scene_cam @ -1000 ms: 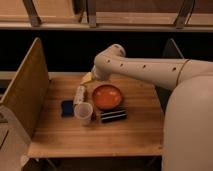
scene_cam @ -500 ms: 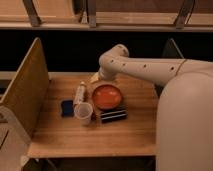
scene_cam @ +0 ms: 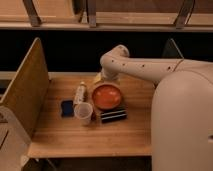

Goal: Drag the ceramic bowl in a circle

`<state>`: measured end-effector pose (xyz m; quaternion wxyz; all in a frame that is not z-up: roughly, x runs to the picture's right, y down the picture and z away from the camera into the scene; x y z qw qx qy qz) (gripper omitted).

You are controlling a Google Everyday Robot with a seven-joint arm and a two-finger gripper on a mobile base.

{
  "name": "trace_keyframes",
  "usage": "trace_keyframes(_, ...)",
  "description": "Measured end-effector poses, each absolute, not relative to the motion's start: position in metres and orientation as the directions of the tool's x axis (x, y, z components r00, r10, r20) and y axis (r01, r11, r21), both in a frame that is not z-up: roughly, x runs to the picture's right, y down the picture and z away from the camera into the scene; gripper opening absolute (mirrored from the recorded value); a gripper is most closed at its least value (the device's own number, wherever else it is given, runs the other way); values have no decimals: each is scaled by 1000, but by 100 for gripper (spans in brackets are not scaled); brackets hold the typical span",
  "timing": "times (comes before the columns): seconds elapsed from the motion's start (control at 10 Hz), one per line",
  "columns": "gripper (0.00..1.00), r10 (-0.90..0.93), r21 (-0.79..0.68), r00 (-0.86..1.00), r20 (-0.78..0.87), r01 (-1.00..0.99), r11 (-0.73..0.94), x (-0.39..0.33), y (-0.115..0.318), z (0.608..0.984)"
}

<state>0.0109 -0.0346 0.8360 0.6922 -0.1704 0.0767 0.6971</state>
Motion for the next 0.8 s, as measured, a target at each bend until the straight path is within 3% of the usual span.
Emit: trace_keyframes(0.8, 80, 793, 76, -185, -580, -982, -173, 73, 58, 908)
